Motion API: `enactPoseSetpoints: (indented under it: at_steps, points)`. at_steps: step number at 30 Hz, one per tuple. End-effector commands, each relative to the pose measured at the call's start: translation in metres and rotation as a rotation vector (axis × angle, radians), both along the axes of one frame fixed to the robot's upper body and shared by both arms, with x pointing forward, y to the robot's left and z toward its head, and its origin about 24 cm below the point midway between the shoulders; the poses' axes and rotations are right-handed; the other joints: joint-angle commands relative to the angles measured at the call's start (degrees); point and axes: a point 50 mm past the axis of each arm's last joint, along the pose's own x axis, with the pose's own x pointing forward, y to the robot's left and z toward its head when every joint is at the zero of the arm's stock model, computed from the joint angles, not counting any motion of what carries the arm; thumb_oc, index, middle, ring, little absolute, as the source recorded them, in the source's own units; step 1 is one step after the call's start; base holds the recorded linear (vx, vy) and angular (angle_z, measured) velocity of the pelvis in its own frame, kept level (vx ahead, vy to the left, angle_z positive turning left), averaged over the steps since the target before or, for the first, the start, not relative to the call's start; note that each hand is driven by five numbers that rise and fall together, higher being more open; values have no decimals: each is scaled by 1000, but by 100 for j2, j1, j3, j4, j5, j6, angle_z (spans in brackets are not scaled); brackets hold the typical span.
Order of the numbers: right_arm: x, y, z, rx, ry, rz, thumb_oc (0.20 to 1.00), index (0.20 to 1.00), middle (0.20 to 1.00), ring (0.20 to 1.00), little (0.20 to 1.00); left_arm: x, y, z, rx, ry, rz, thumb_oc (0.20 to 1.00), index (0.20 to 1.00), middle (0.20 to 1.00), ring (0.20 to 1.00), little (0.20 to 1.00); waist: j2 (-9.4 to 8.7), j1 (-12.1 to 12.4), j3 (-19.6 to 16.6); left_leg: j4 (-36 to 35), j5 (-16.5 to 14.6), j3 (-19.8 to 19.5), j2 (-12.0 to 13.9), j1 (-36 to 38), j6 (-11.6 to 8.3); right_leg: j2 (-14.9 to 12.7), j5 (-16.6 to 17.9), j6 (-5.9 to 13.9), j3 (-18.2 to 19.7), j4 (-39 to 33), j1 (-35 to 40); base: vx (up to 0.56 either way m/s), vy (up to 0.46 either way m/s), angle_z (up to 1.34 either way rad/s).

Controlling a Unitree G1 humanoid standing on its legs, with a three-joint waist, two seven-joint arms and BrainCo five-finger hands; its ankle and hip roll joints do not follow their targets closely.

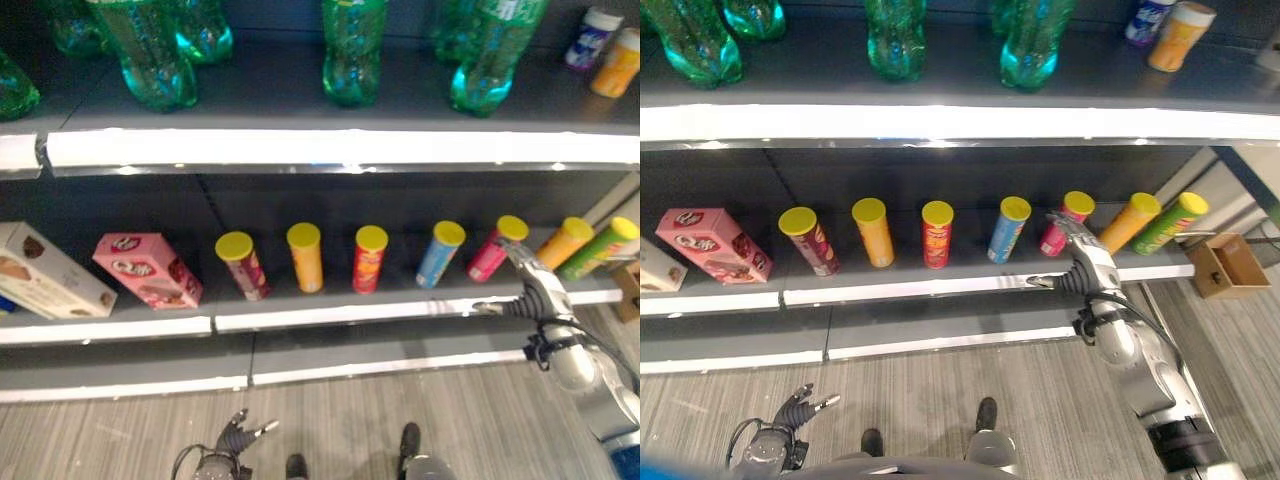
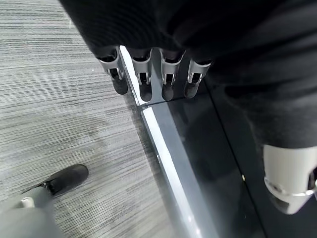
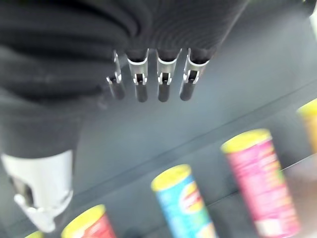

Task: Put the goods on the table back onto the shelves and tidy them up.

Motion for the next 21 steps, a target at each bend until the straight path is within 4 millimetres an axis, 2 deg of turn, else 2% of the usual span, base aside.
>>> enactPoseSetpoints:
  at_steps: [1, 3, 4, 5, 7, 8, 9, 10, 11, 12, 13, 14, 15, 16, 17, 18, 19, 20, 21]
  points:
    - [12, 6, 49, -18, -210, 66, 1000, 1000, 1000, 1000, 1000, 22, 12, 11, 41, -52, -47, 1000, 1000, 1000, 1000, 1000, 61, 25, 226, 57, -448, 367, 157, 107, 102, -444, 279, 535, 158, 441, -178, -95, -23, -56]
    - [9, 3, 53, -10, -231, 57, 1000, 1000, 1000, 1000, 1000, 27, 14, 15, 43, -75, -55, 1000, 1000, 1000, 1000, 1000, 114, 40, 287, 57, -388, 576, 285, 117, 79, -546, 249, 535, -206, 483, -212, -217, -45, -75]
    - [9, -2, 55, -8, -242, 36, 1000, 1000, 1000, 1000, 1000, 31, 17, 21, 40, -105, -45, 1000, 1000, 1000, 1000, 1000, 213, 96, 319, 79, -281, 851, 489, 53, 74, -733, -64, 448, -632, 716, -82, -233, -38, -94]
    - [9, -2, 55, -8, -242, 36, 1000, 1000, 1000, 1000, 1000, 31, 17, 21, 40, -105, -45, 1000, 1000, 1000, 1000, 1000, 213, 96, 319, 79, -281, 851, 489, 53, 74, -733, -64, 448, -632, 716, -82, -252, -33, -98]
    - [9, -4, 58, -10, -249, 34, 1000, 1000, 1000, 1000, 1000, 30, 20, 22, 36, -112, -31, 1000, 1000, 1000, 1000, 1000, 238, 158, 270, 122, -189, 1098, 638, -39, 65, -944, -144, 397, -808, 928, 63, -160, -88, -66]
    - [11, -5, 62, -14, -260, 34, 1000, 1000, 1000, 1000, 1000, 28, 22, 22, 39, -107, -26, 1000, 1000, 1000, 1000, 1000, 278, 195, 213, 131, -211, 1151, 784, -57, 18, -1106, -151, 476, -835, 1060, 200, -150, -166, -69]
    - [12, -3, 63, -13, -263, 44, 1000, 1000, 1000, 1000, 1000, 25, 22, 22, 36, -107, -18, 1000, 1000, 1000, 1000, 1000, 283, 244, 180, 149, -181, 1243, 872, -71, -16, -1227, -62, 481, -856, 1159, 257, -203, -398, -82]
    - [16, -1, 67, -19, -271, 59, 1000, 1000, 1000, 1000, 1000, 23, 25, 23, 34, -112, 4, 1000, 1000, 1000, 1000, 1000, 221, 345, 90, 221, 3, 1478, 1135, -187, -126, -1542, 375, 535, -1039, 1175, 413, -300, -611, -148]
    - [19, 2, 70, -21, -277, 77, 1000, 1000, 1000, 1000, 1000, 20, 29, 23, 33, -119, 42, 1000, 1000, 1000, 1000, 1000, 161, 461, 15, 390, 141, 1686, 1475, -276, -297, -1705, 829, 535, -1231, 988, 575, -285, -708, -181]
    - [20, 1, 72, -27, -276, 78, 1000, 1000, 1000, 1000, 1000, 19, 31, 24, 33, -125, 60, 1000, 1000, 1000, 1000, 1000, 127, 491, -19, 468, 204, 1786, 1637, -283, -384, -1725, 980, 535, -1329, 873, 621, -207, -531, -181]
    - [20, 1, 74, -28, -279, 84, 1000, 1000, 1000, 1000, 1000, 18, 34, 24, 30, -128, 82, 1000, 1000, 1000, 1000, 1000, 81, 524, -81, 551, 262, 1906, 1756, -297, -463, -1714, 907, 535, -1477, 693, 696, -64, -268, -117]
    - [20, 1, 73, -26, -275, 86, 1000, 1000, 1000, 1000, 1000, 17, 34, 24, 30, -126, 85, 1000, 1000, 1000, 1000, 1000, 119, 545, -80, 591, 240, 1915, 1838, -262, -528, -1620, 908, 535, -1479, 599, 769, -60, -384, -114]
    - [23, 3, 81, -40, -287, 103, 1000, 1000, 1000, 1000, 1000, 10, 37, 23, 18, -124, 129, 1000, 1000, 1000, 1000, 1000, 39, 618, -127, 818, 400, 2148, 2193, -176, -740, -1467, 657, 535, -1700, 409, 754, -12, -300, -115]
    - [23, 3, 81, -41, -286, 106, 1000, 1000, 1000, 1000, 1000, 10, 37, 23, 17, -124, 131, 1000, 1000, 1000, 1000, 1000, 71, 644, -120, 839, 404, 2183, 2253, -149, -776, -1415, 636, 535, -1662, 410, 746, -44, -561, -118]
    - [23, 3, 86, -54, -295, 124, 1000, 1000, 1000, 1000, 1000, 10, 37, 23, -3, -141, 160, 1000, 1000, 1000, 1000, 1000, 67, 593, -122, 990, 566, 2353, 2634, -104, -937, -1172, -33, 535, -1701, 303, 737, 34, -393, -116]
    - [22, 4, 92, -54, -316, 138, 1000, 1000, 1000, 1000, 1000, 12, 33, 23, -22, -153, 172, 1000, 1000, 1000, 1000, 1000, 129, 560, -110, 1028, 678, 2327, 2790, -60, -1017, -950, -387, 535, -1646, 284, 753, 31, -390, -94]
    - [22, 4, 92, -55, -317, 139, 1000, 1000, 1000, 1000, 1000, 13, 33, 22, -24, -154, 172, 1000, 1000, 1000, 1000, 1000, 154, 556, -101, 1026, 692, 2318, 2818, -57, -1025, -924, -418, 529, -1653, 299, 760, 40, -259, -87]
    - [19, 2, 94, -55, -324, 137, 1000, 1000, 1000, 1000, 1000, 15, 31, 22, -40, -163, 185, 1000, 1000, 1000, 1000, 1000, 221, 515, -73, 1067, 1080, 2276, 3010, -125, -1076, -713, -587, 457, -1643, 230, 809, 11, -391, -49]
    - [13, -3, 97, -71, -341, 121, 1000, 1000, 1000, 1000, 1000, 23, 24, 24, -84, -204, 205, 1000, 1000, 1000, 1000, 1000, 314, 395, -31, 1279, 1811, 2426, 3401, -220, -1076, -270, -908, 207, -1673, 32, 986, 36, -527, -38]
